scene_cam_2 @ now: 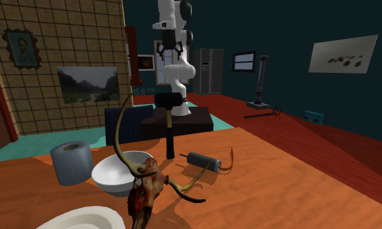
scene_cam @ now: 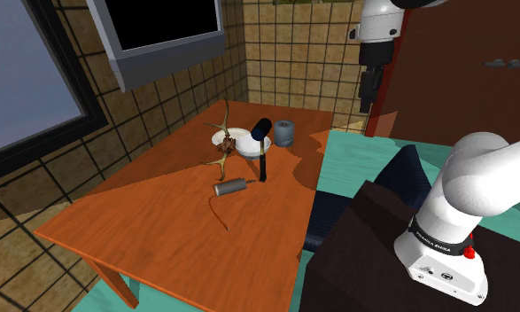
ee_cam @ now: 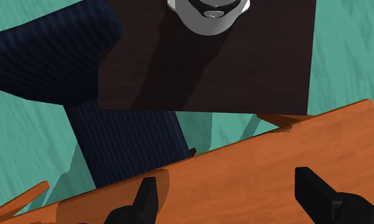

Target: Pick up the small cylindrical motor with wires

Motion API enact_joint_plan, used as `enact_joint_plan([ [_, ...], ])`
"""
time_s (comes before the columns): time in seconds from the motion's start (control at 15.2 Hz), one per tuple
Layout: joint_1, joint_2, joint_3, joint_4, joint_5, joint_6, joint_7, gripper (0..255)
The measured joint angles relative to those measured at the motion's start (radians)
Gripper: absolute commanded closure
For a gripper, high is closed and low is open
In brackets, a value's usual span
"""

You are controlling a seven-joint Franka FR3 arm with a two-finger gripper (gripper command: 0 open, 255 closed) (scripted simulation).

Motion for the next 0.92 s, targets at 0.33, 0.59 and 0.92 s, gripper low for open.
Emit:
enact_joint_plan([
  [0.33,0.012,0.052,0.046,-0.038,0.033,0.094,0.059,0],
  [0.59,0.032,0.126,0.111,-0.072,0.076,0.211,0.142,0],
  [0.92,0.050,0.256,0.189,-0.086,0.114,0.367,0.241,0],
])
